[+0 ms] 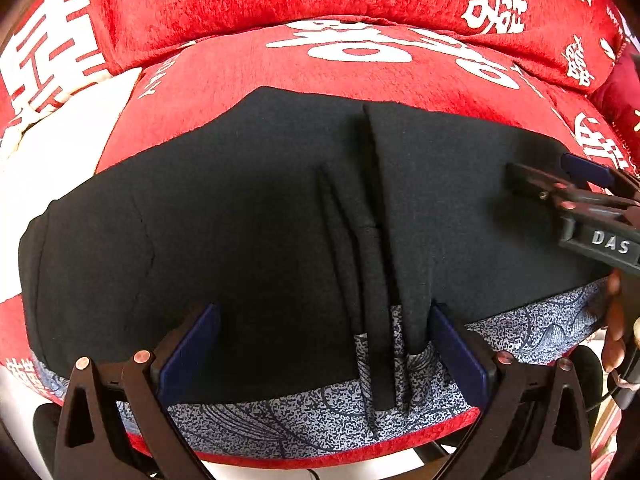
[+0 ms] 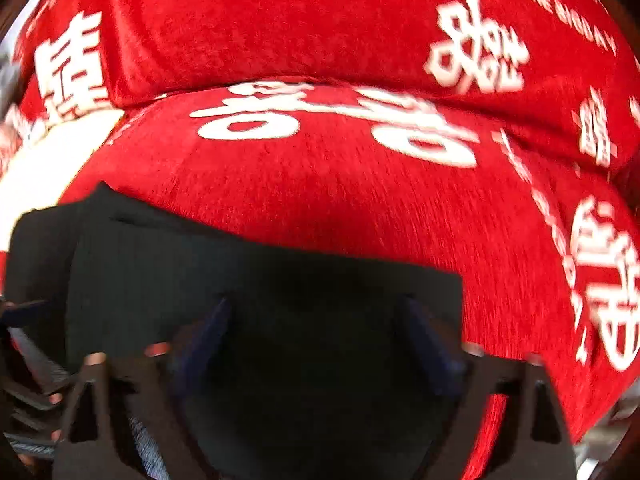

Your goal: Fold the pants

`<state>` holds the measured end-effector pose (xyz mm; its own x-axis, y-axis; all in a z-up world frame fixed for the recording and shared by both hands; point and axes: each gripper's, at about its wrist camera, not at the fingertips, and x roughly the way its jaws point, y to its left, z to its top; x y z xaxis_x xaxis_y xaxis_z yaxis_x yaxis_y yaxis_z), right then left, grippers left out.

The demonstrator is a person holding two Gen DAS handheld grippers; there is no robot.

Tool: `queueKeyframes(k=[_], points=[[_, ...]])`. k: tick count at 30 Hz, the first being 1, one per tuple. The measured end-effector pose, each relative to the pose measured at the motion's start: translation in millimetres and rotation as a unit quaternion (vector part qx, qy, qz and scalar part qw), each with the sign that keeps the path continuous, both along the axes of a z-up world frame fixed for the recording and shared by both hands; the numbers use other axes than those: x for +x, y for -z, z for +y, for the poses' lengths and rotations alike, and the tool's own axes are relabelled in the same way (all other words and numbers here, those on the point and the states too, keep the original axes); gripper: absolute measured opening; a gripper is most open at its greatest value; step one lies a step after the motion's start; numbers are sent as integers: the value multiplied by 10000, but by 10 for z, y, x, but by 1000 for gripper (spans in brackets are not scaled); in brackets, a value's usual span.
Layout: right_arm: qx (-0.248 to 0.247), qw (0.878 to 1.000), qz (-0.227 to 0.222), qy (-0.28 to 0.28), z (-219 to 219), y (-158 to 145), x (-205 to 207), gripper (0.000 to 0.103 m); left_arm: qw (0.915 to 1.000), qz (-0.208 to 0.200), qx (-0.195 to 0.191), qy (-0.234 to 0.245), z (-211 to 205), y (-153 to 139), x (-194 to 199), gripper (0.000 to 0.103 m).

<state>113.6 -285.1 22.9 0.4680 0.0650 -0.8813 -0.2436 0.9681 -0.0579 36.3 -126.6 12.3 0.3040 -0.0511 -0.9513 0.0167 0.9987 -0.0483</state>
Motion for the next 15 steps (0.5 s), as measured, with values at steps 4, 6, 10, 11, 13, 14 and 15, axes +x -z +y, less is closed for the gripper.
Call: queueKeyframes(k=[4,6,10,11,13,14,15], points=[[-361,9985,-364,174,61,-171,-305,99,10000,-44,-40,20,5,0,-13,103],[-619,9962,-561,266,41,-184,-531,99,10000,-76,-51,34,17,3,-20,103],[-617,9962,-510,349,-7,-8,-908,99,9999,-104,-74,83,29,9,-30,103],[-653,9961,-508,313,-8,-11,-993,99,9999,-94,-88,90,34,5,-30,103],[-728,9950,-584,359,-14,-100,-1082,99,9998,-65,-167,47,63,-32,-41,103],[-664,9948,-669,392,-23,-156,-1118,99,9997,-67,-250,-22,95,-57,-54,103],[-531,9946,-780,424,-32,-220,-1143,99,9994,-89,-317,-88,126,-78,-74,103]])
